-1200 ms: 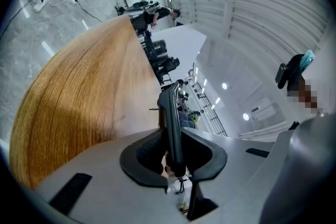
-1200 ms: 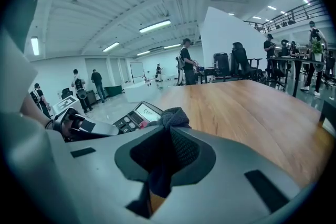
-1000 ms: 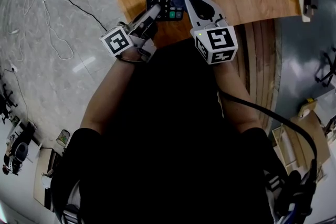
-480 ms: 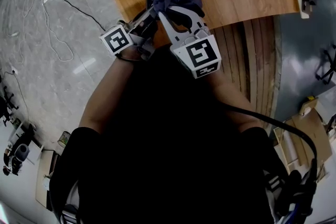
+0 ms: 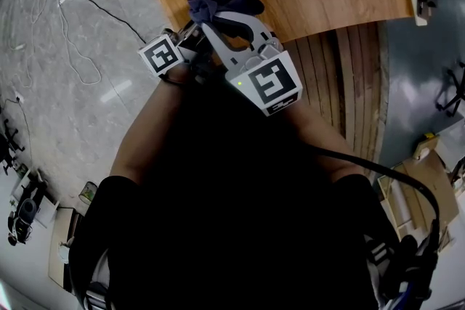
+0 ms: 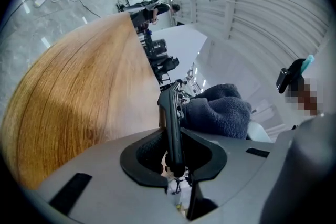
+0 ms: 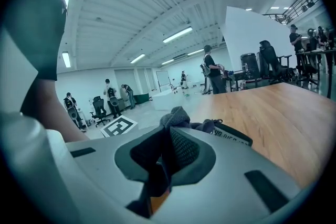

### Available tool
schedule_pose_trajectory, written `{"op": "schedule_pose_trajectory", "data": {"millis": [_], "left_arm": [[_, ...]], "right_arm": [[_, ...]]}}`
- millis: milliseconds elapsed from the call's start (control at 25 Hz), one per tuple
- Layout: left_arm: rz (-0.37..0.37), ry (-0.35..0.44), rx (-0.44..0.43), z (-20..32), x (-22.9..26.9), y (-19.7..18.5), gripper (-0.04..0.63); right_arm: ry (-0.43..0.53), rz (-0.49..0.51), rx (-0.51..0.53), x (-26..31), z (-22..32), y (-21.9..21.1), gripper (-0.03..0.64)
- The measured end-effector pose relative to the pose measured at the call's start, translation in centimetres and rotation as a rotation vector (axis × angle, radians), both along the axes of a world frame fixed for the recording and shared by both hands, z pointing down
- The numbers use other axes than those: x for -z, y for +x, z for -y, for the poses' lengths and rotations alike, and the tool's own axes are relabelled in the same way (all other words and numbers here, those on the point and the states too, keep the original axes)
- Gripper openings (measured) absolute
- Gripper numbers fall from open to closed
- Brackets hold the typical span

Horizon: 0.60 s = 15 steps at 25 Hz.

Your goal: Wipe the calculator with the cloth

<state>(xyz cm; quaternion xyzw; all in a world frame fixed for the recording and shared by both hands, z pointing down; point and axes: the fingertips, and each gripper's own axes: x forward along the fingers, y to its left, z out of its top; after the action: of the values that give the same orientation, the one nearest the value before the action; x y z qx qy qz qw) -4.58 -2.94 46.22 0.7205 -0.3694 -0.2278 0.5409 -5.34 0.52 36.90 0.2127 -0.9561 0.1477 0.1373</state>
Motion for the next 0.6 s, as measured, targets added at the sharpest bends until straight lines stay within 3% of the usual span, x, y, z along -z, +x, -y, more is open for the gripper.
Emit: {"op": "schedule_pose_trajectory", "data": {"millis": [400, 600], "left_arm": [[-0.072, -0.035, 0.086, 0.8, -0.2, -2.0, 0.072], [-0.100, -0.016, 0.125, 1.6, 0.6, -3.7, 0.072]], "right_arm": [[-0.071, -0.051, 0.024, -3.2, -1.2, 1.3, 0.037], [-0.095, -0.086, 0.027, -4.6, -1.4, 2.0, 0.037]]}}
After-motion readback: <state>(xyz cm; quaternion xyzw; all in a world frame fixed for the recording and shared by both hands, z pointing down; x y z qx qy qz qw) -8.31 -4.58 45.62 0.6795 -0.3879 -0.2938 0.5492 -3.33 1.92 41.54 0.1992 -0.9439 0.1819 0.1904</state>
